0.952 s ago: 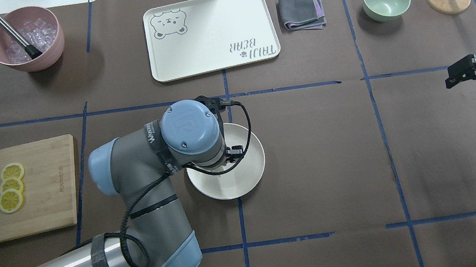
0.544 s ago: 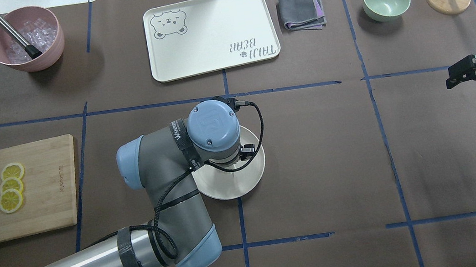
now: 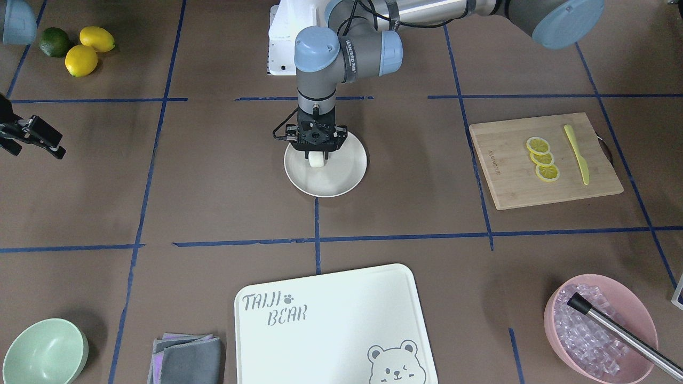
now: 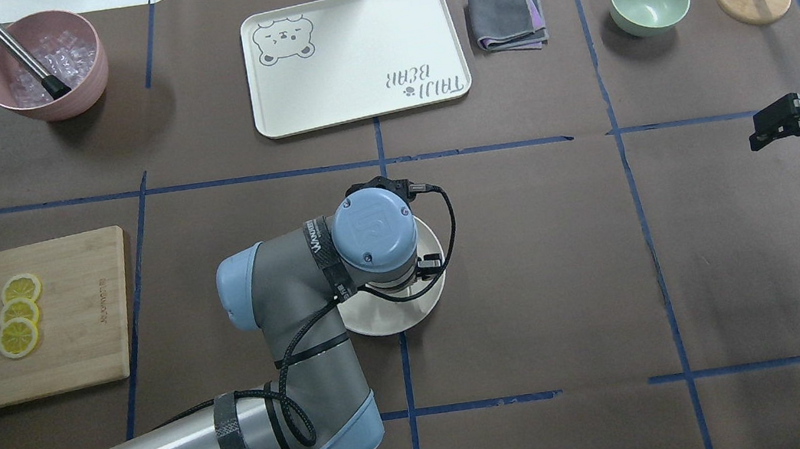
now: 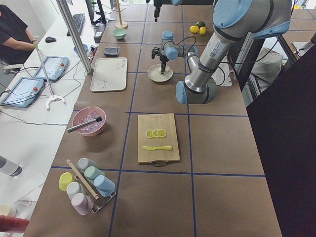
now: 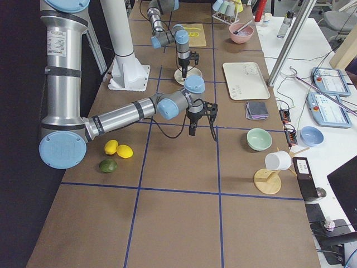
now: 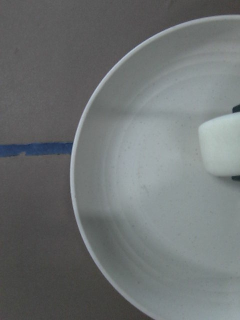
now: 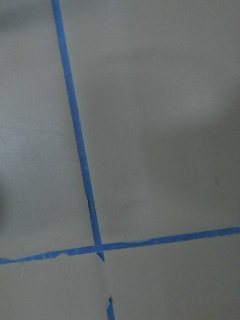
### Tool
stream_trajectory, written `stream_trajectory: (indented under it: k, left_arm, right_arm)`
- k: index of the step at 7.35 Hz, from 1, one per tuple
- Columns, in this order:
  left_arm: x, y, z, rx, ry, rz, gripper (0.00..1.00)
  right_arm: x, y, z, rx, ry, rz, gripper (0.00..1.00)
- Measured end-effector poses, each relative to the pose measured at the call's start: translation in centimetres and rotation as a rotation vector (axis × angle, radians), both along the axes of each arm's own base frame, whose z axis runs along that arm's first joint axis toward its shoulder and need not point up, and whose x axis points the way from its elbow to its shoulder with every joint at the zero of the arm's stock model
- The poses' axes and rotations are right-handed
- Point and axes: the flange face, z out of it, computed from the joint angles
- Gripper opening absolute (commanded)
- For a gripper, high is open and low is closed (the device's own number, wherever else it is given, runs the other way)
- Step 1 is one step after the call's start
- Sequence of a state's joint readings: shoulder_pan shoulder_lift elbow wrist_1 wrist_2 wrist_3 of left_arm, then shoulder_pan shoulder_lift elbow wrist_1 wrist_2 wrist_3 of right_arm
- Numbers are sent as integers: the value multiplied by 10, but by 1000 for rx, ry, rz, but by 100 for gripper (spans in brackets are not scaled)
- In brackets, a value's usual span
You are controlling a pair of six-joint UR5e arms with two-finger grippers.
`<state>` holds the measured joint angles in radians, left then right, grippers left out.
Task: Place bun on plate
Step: 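Lower the bun onto the plate, open the left gripper and withdraw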
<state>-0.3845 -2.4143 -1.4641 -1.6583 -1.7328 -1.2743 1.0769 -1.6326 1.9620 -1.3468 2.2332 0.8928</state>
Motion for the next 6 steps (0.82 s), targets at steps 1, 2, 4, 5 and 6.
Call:
stream_trajectory:
  k: [1, 2, 4, 5, 6]
  left_arm:
    - [0, 0, 0, 0, 1, -3, 100]
    - [-4, 0, -4, 2, 8, -8, 100]
    - [-51, -3, -10, 15, 44, -32, 99]
    - [-96, -4, -5, 27, 50, -46, 99]
    - [-141, -5, 5, 48, 54, -32, 99]
  right_arm:
    - [0, 0, 1, -2, 2, 0, 100]
    - [0, 0, 3, -4, 3, 0, 100]
    - [1, -2, 4, -3, 4, 0, 100]
    - [8, -4, 6, 6, 0, -8, 100]
    - [22, -7, 11, 13, -14, -19, 100]
